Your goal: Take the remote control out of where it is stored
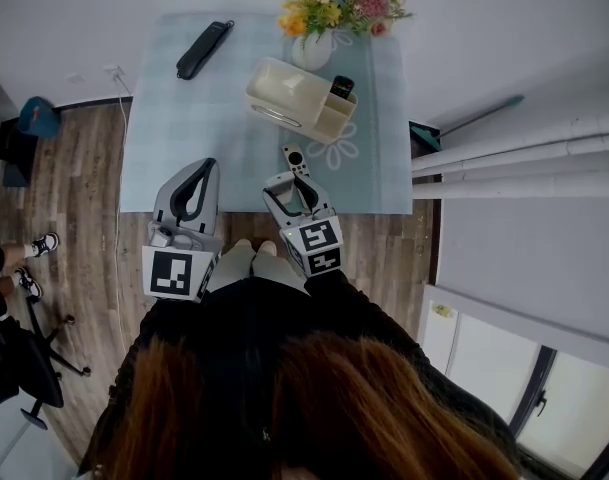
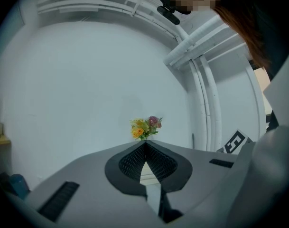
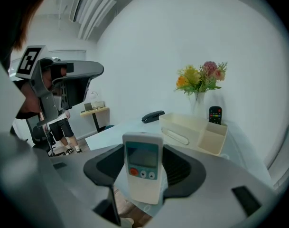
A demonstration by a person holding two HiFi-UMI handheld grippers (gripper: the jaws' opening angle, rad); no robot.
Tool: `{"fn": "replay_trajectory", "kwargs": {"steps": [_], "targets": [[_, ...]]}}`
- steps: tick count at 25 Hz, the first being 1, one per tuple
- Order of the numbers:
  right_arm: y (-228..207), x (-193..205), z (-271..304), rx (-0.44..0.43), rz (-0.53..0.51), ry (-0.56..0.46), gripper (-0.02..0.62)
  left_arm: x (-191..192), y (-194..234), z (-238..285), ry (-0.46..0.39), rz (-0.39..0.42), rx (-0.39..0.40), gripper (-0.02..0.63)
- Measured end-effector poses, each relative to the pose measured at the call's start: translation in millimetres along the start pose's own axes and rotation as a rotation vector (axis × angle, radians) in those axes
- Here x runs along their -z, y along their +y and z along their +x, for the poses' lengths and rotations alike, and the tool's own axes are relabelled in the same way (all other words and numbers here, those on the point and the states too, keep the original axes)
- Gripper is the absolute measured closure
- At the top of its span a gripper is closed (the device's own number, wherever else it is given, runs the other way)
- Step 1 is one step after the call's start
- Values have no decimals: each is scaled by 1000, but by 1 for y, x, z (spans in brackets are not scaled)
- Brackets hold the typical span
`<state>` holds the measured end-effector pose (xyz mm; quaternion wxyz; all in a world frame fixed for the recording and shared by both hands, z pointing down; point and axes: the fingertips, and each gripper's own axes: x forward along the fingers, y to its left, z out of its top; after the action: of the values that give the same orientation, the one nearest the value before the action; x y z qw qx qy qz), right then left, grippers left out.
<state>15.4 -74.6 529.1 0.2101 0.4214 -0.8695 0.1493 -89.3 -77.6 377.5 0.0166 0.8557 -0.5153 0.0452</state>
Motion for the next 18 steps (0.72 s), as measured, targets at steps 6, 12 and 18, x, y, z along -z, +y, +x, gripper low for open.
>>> {"fn": "replay_trajectory", "kwargs": {"steps": [6,12,18], "targets": [[-2,-6,23,-12,-4,3,341,0,6,-2,1,0,-16,601],[-15,-6,52,-18,17,9,341,2,6,0,8,-5,-17,601],[-24,2,82,-26,20,47,341,4,7,0,10,-2,-20,601]]}}
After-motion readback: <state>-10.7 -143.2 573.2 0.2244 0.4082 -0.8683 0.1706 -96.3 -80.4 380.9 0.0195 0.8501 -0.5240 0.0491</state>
